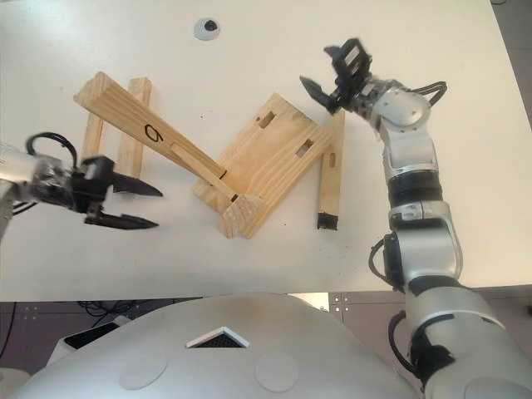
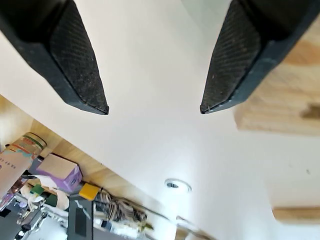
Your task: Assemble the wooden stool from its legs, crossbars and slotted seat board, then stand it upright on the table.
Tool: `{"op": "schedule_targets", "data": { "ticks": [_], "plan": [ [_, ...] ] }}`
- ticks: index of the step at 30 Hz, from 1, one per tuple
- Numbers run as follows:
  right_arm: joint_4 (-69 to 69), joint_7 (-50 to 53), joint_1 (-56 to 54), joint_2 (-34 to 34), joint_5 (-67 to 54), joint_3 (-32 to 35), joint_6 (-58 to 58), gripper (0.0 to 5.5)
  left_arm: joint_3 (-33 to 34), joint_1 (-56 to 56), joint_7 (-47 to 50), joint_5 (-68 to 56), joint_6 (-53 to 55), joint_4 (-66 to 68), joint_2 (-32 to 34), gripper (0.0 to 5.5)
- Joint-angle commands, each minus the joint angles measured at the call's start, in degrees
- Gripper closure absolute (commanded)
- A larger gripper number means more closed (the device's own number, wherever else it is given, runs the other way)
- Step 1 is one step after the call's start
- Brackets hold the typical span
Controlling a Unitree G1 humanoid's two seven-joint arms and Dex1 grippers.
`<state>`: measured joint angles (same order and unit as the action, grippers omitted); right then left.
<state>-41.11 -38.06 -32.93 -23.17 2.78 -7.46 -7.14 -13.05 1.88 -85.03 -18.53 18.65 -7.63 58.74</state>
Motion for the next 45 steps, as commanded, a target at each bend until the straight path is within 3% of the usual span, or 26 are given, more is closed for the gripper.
{"op": "schedule_targets", "data": {
  "ticks": [1,7,13,19,27,30,34,38,41,45],
  "plan": [
    [-4.24,-2.89,-3.3,-1.01,2.69,-2.33,-0.87,2.11,-5.95,0.31,1.82,2.62,0.78,-4.94,-4.32,2.34],
    [-1.69,-12.41,-2.37,-0.61,2.17,-5.09,-1.73,2.11,-8.02,5.33,7.33,1.89,3.92,-3.57,-13.73,2.34],
    [3.81,-16.32,0.25,0.13,0.53,-5.56,1.46,2.11,-6.72,7.01,10.76,6.78,-0.59,3.7,-13.33,2.34],
    [15.11,-24.08,5.79,-4.17,-0.82,-7.14,7.7,2.11,-1.84,12.67,13.97,9.4,-7.81,14.73,-12.97,2.34],
    [35.45,-35.85,15.3,-11.29,-5.3,-10.77,17.6,2.11,2.17,17.47,22.39,11.3,-17.98,24.04,-19.54,2.34],
    [36.97,-33.49,14.32,-10.43,-7.36,-7.91,19.3,2.11,4.86,18.94,23.89,10.5,-21.68,27.45,-20.4,2.34],
    [29.88,-27.66,7.43,-8.0,-10.96,-0.92,19.51,2.11,9.4,19.83,20.59,6.97,-21.09,28.22,-17.59,2.34],
    [10.03,-13.21,-2.38,-4.38,-7.55,3.25,12.72,2.11,9.4,16.89,11.17,4.9,-14.68,22.86,-9.82,2.34],
    [-7.15,-1.43,-8.23,0.26,-0.39,-0.06,3.94,2.11,4.7,11.61,3.75,6.09,-8.22,15.89,-3.66,2.34],
    [-24.15,9.06,-14.63,7.07,7.57,-4.84,-3.04,2.11,-1.87,6.03,-0.86,4.52,-0.7,5.33,-3.55,2.34]
  ]
}}
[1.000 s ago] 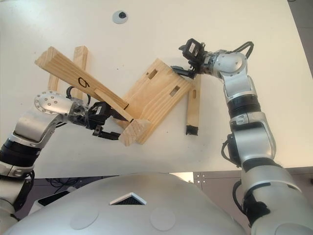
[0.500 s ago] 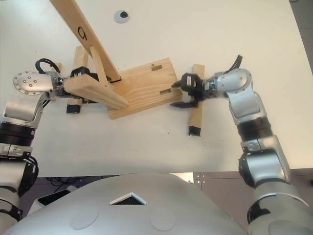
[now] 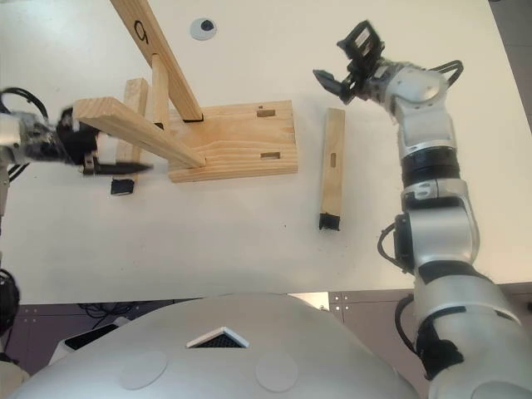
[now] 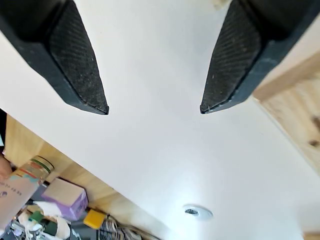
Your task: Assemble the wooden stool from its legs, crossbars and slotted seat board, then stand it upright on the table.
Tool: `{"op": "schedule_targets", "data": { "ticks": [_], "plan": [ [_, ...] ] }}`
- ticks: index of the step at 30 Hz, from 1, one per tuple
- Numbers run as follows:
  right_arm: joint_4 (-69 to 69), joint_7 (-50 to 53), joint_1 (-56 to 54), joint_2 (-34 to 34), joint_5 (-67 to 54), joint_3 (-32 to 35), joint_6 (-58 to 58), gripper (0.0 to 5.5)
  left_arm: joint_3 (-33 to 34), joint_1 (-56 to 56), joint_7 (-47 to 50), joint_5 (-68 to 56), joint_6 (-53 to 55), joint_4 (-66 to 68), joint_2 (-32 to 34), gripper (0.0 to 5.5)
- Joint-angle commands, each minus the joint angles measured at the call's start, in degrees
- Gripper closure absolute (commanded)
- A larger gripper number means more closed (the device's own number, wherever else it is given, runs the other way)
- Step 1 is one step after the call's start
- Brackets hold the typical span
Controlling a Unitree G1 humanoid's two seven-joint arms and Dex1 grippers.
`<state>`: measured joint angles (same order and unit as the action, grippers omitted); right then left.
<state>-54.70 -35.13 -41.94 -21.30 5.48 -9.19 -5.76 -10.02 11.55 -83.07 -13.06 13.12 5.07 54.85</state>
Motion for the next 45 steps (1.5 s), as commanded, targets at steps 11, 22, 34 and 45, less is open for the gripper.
{"op": "schedule_targets", "data": {
  "ticks": [11,22,34,45],
  "plan": [
    [-18.8,-14.75,-5.86,6.37,9.29,-7.33,-17.0,2.11,-11.49,0.35,7.31,13.72,-6.6,5.0,-3.14,2.34],
    [2.95,-37.06,8.04,6.08,-1.26,-6.68,-17.35,2.11,-8.98,1.76,11.68,12.22,-10.57,5.22,-9.01,2.34],
    [32.8,-29.75,21.52,-1.98,-4.13,-2.81,-3.89,2.11,-8.2,2.29,20.05,14.91,-15.13,6.28,-16.33,2.34],
    [52.92,-29.57,23.06,-13.96,-16.52,8.49,11.99,2.11,5.53,1.28,21.07,7.01,-10.33,3.5,-9.14,2.34]
  ]
}}
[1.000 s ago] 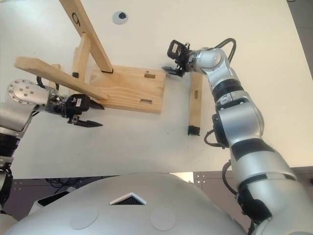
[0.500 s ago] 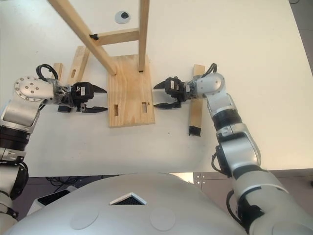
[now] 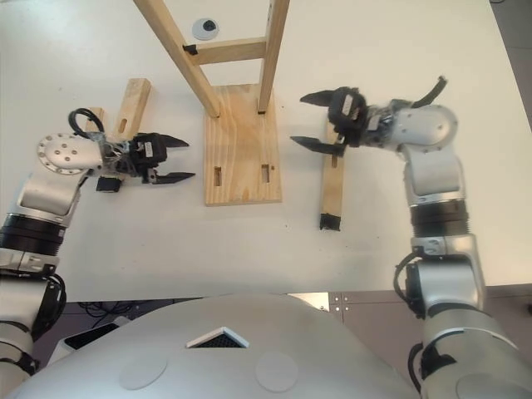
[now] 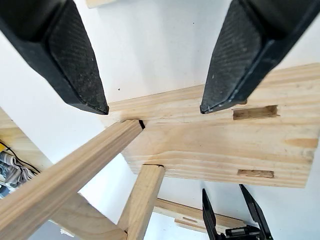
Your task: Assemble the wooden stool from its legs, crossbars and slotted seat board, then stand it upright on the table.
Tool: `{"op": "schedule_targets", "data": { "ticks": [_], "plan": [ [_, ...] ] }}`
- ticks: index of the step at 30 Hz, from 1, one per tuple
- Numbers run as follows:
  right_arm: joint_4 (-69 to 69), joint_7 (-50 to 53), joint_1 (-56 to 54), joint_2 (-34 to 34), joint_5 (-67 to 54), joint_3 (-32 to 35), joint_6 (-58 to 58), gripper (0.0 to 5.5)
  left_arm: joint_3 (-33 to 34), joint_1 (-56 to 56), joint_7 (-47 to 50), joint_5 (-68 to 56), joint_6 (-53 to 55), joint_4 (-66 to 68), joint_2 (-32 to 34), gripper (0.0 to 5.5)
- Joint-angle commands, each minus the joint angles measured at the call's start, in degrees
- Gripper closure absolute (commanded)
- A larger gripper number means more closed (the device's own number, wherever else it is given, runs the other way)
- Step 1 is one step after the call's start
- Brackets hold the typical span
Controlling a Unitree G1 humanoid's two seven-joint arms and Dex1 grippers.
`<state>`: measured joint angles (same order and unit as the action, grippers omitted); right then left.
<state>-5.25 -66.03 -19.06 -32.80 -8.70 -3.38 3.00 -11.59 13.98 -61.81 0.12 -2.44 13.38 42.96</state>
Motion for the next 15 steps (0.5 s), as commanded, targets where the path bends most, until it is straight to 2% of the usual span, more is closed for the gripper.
{"op": "schedule_targets", "data": {
  "ticks": [1,4,7,11,15],
  "plan": [
    [3.33,2.49,0.57,-2.8,-2.6,3.89,3.59,2.11,11.3,-1.69,0.42,-8.8,8.29,-6.09,4.24,2.34],
    [2.9,5.28,2.86,-3.25,-2.89,5.62,3.95,2.11,19.89,-1.09,4.35,-12.23,14.01,-2.42,6.77,2.34],
    [2.99,7.21,5.36,-2.95,-2.02,5.44,3.76,2.11,24.38,0.44,11.14,-13.66,17.53,4.89,4.4,2.34],
    [4.88,9.29,7.3,-2.13,-2.17,4.8,5.07,2.11,24.72,-1.2,15.75,-14.85,24.32,10.37,0.03,2.34],
    [5.4,8.71,7.65,-2.55,-2.62,3.72,5.44,2.11,25.72,-3.83,19.04,-15.01,28.1,11.63,-1.65,2.34]
  ]
}}
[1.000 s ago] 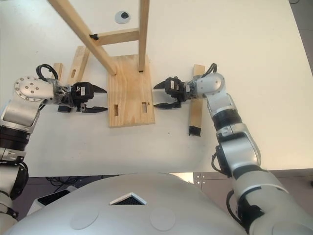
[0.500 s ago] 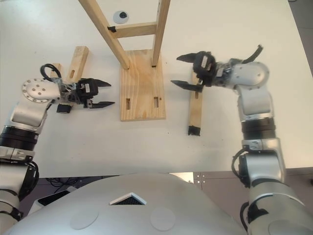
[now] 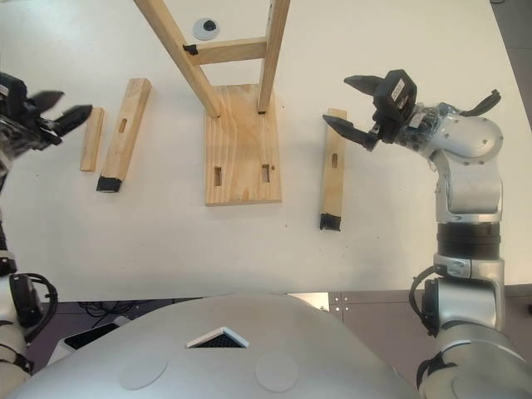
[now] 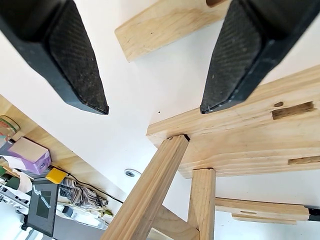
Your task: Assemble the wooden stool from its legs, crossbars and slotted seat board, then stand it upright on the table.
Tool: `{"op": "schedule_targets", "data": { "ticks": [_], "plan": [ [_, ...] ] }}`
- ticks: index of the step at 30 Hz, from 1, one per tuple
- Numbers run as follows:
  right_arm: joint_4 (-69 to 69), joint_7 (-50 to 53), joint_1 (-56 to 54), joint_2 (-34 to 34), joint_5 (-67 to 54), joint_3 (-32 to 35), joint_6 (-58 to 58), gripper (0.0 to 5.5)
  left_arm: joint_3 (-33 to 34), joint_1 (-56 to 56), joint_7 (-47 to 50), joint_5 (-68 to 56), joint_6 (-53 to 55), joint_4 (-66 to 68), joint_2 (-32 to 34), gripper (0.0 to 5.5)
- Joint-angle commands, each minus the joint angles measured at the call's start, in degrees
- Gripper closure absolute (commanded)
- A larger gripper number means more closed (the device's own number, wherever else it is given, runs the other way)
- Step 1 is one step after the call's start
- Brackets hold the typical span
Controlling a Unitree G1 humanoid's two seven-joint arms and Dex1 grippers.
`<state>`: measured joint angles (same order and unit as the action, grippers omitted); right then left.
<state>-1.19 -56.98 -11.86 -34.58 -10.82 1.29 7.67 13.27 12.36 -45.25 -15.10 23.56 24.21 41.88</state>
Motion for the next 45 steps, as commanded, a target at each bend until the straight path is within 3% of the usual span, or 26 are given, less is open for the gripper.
{"op": "schedule_targets", "data": {
  "ticks": [1,10,22,25,28,32,36,40,45],
  "plan": [
    [1.56,-0.41,0.57,-0.86,-0.64,-1.04,0.86,2.11,0.91,-3.01,3.29,0.6,1.99,0.76,-0.69,2.34],
    [2.22,0.36,2.13,-1.02,-0.32,-1.49,0.97,2.11,1.52,-10.54,7.0,-0.05,6.22,-5.09,-1.91,2.34],
    [2.59,1.27,2.49,-1.26,-0.11,-1.86,1.25,2.11,0.77,-11.41,10.27,0.01,10.54,-5.38,-2.91,4.08],
    [1.76,5.04,-0.33,0.96,-1.86,1.48,0.96,2.11,2.99,-7.2,16.7,2.93,-3.98,-5.82,-5.0,4.25],
    [1.74,15.1,-8.49,7.31,-12.04,9.98,7.19,2.11,7.33,4.44,18.88,-3.15,-19.59,-18.75,-10.3,4.25],
    [10.76,21.94,-15.01,12.42,-37.4,16.96,22.57,2.11,-1.06,12.34,15.25,-6.65,-24.28,-34.58,-15.09,4.25],
    [20.19,32.15,-19.76,15.22,-52.96,16.48,29.7,2.11,-6.86,13.5,14.36,-6.08,-24.05,-40.87,-17.12,4.25],
    [28.64,36.12,-21.03,15.36,-49.68,9.77,29.87,2.11,-12.14,11.08,12.66,-3.92,-24.31,-43.6,-18.12,4.25],
    [28.15,39.4,-22.61,17.91,-49.57,6.14,29.51,2.11,-14.82,9.55,12.59,-3.43,-24.41,-44.76,-19.6,4.25]
  ]
}}
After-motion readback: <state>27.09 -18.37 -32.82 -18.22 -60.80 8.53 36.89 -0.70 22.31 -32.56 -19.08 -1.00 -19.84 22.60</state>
